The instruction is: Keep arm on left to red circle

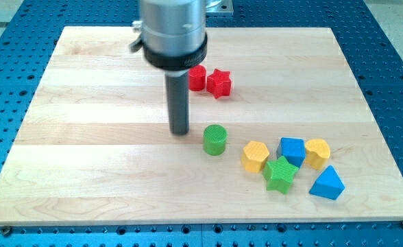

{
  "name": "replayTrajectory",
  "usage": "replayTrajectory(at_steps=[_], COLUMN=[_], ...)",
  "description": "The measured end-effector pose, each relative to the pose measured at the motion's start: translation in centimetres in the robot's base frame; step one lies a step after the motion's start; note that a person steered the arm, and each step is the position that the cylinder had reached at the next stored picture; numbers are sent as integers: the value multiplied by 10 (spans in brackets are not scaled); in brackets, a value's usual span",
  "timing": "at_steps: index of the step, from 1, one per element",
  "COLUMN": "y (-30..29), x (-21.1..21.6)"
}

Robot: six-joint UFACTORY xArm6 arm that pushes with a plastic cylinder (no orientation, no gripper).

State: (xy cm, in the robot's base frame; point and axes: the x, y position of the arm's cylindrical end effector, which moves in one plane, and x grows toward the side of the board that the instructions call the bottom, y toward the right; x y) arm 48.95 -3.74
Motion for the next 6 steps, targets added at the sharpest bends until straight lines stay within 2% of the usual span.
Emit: replayTrajectory(at_steps=[1,2,4,5,6], y=[40,54,28,-23,-49], x=[4,36,46,11,-42])
